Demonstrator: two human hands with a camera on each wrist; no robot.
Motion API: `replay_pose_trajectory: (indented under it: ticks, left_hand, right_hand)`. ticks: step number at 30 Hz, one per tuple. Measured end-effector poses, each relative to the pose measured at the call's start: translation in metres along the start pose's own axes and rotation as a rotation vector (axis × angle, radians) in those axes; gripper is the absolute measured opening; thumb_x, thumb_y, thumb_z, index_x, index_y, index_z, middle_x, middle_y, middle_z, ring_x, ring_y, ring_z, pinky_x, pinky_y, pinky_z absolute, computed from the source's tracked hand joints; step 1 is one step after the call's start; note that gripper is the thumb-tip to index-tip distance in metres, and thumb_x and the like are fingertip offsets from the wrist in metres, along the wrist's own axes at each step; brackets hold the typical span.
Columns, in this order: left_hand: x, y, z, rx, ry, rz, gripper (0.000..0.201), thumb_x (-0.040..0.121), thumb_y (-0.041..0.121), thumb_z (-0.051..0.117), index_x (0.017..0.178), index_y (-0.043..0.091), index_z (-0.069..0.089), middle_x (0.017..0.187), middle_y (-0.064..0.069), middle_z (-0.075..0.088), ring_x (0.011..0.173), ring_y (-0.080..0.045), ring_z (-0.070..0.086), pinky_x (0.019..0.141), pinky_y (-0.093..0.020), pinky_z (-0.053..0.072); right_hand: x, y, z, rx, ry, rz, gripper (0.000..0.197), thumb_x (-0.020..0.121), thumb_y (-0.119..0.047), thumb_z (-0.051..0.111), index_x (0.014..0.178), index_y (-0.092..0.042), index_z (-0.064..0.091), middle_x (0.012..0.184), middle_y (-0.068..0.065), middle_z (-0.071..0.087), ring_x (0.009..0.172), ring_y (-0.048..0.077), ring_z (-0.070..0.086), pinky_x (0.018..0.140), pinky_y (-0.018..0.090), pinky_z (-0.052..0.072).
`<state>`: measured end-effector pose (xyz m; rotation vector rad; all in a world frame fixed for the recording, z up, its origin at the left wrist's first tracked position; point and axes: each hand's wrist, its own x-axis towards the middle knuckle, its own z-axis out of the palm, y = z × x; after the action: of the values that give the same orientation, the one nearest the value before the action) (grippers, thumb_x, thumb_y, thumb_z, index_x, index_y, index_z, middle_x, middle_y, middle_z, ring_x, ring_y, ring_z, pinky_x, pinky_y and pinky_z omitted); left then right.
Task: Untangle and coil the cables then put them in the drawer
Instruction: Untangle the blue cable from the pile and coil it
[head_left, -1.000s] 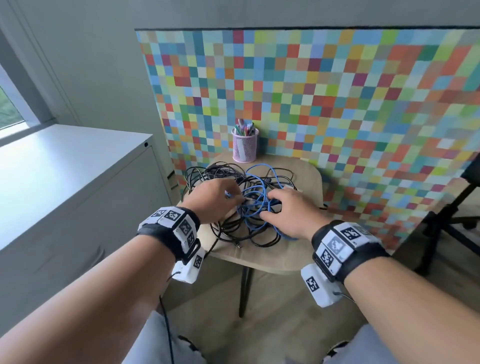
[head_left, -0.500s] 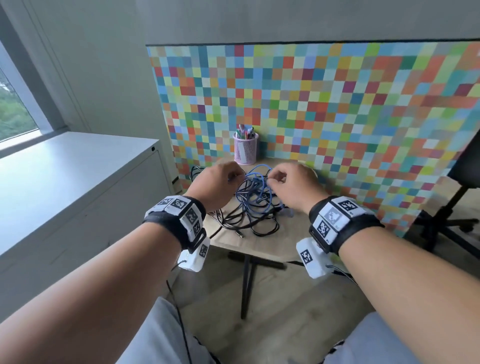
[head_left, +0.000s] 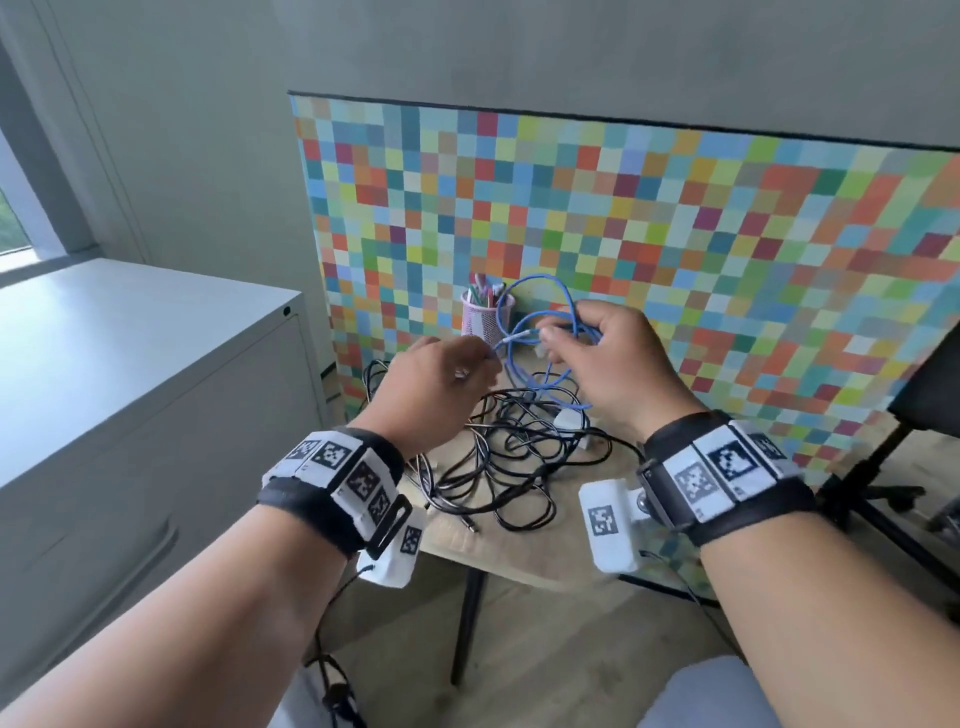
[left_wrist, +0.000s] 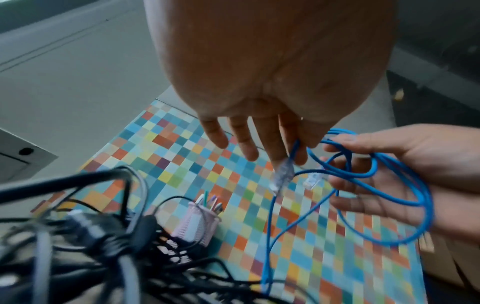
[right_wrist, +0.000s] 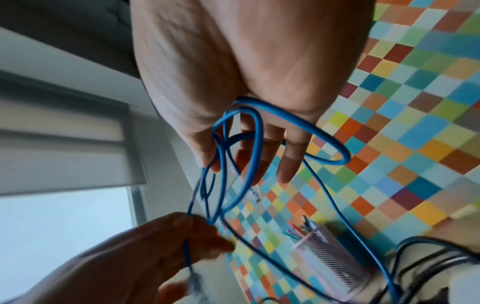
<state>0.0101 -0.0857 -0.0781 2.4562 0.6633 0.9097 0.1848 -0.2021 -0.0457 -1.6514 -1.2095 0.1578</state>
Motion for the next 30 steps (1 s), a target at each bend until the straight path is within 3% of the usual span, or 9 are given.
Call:
replay_pose_trajectory:
  ticks: [4, 7, 12, 15, 19, 21, 23, 28, 30]
  left_hand:
    - [0.008, 0.017, 0.001, -0.249, 0.018, -0.044, 0.024, 0.108, 0.032, 0.050, 0.092, 0.020, 0.063, 0.081, 0.007, 0.075, 0.080, -0.017, 0.069, 0.077, -0.034, 0.054]
    - [0.009, 0.025, 0.006, -0.388, 0.030, -0.068, 0.023, 0.109, 0.023, 0.049, 0.089, 0.013, 0.055, 0.065, 0.003, 0.060, 0.064, -0.023, 0.067, 0.062, -0.031, 0.050]
    - [0.014, 0.032, 0.016, -0.797, 0.015, -0.180, 0.012, 0.104, 0.003, 0.053, 0.095, 0.009, 0.058, 0.077, -0.009, 0.061, 0.066, -0.026, 0.060, 0.067, -0.032, 0.054]
    - [0.013, 0.028, 0.018, -0.900, -0.060, -0.208, 0.012, 0.100, 0.008, 0.058, 0.109, 0.009, 0.066, 0.089, -0.011, 0.068, 0.069, -0.028, 0.065, 0.076, -0.038, 0.055]
    - [0.008, 0.018, 0.023, -0.980, -0.067, -0.196, 0.038, 0.092, 0.037, 0.060, 0.115, 0.008, 0.070, 0.084, -0.019, 0.067, 0.074, -0.033, 0.067, 0.076, -0.041, 0.055]
    - [0.003, 0.013, 0.025, -0.981, -0.039, -0.194, 0.042, 0.092, 0.043, 0.061, 0.109, 0.005, 0.070, 0.080, -0.021, 0.066, 0.074, -0.034, 0.067, 0.077, -0.044, 0.056]
    - [-0.002, 0.007, 0.023, -0.974, -0.002, -0.192, 0.027, 0.096, 0.033, 0.064, 0.103, 0.009, 0.071, 0.077, -0.019, 0.064, 0.075, -0.033, 0.065, 0.080, -0.047, 0.056]
    - [-0.010, -0.005, 0.014, -0.864, 0.066, -0.182, 0.009, 0.096, 0.000, 0.066, 0.097, 0.010, 0.066, 0.080, -0.014, 0.069, 0.072, -0.014, 0.066, 0.063, -0.015, 0.049]
    - [-0.007, -0.008, 0.015, -0.838, 0.092, -0.160, 0.017, 0.094, -0.002, 0.068, 0.092, 0.014, 0.064, 0.084, -0.023, 0.069, 0.079, -0.020, 0.066, 0.066, -0.016, 0.050]
  right_hand:
    - [-0.012, -0.003, 0.006, 0.109, -0.070, -0.011, 0.022, 0.099, -0.019, 0.067, 0.092, -0.038, 0.077, 0.085, -0.010, 0.077, 0.077, 0.015, 0.075, 0.087, 0.050, 0.061]
    - [-0.018, 0.007, 0.002, 0.178, -0.069, 0.016, 0.013, 0.096, -0.038, 0.065, 0.093, -0.043, 0.077, 0.092, -0.001, 0.077, 0.082, 0.021, 0.076, 0.085, 0.055, 0.060]
    - [-0.029, 0.029, 0.004, 0.438, -0.078, 0.114, 0.039, 0.095, -0.055, 0.047, 0.104, -0.029, 0.074, 0.103, -0.001, 0.076, 0.093, 0.029, 0.075, 0.079, 0.052, 0.058]
    - [-0.036, 0.037, 0.010, 0.485, -0.031, 0.123, 0.049, 0.097, -0.057, 0.034, 0.112, -0.027, 0.070, 0.101, -0.013, 0.075, 0.098, 0.023, 0.072, 0.079, 0.049, 0.059]
    - [-0.036, 0.038, 0.022, 0.574, -0.083, 0.089, 0.066, 0.098, -0.057, 0.015, 0.110, -0.026, 0.072, 0.108, -0.006, 0.075, 0.099, 0.016, 0.070, 0.079, 0.044, 0.049]
    - [-0.033, 0.037, 0.029, 0.606, -0.071, 0.081, 0.064, 0.099, -0.056, 0.016, 0.105, -0.027, 0.073, 0.112, 0.000, 0.076, 0.098, 0.021, 0.069, 0.077, 0.042, 0.046]
    - [-0.029, 0.038, 0.033, 0.590, -0.025, 0.091, 0.052, 0.099, -0.051, 0.027, 0.101, -0.024, 0.071, 0.114, 0.003, 0.076, 0.097, 0.027, 0.071, 0.074, 0.041, 0.047]
    - [-0.027, 0.051, 0.031, 0.454, -0.068, -0.020, 0.036, 0.098, -0.029, 0.034, 0.101, -0.019, 0.068, 0.120, 0.000, 0.071, 0.113, 0.029, 0.066, 0.085, 0.052, 0.051]
    - [-0.028, 0.055, 0.029, 0.433, -0.081, -0.015, 0.037, 0.096, -0.021, 0.036, 0.109, -0.012, 0.069, 0.121, 0.004, 0.071, 0.111, 0.028, 0.068, 0.092, 0.056, 0.052]
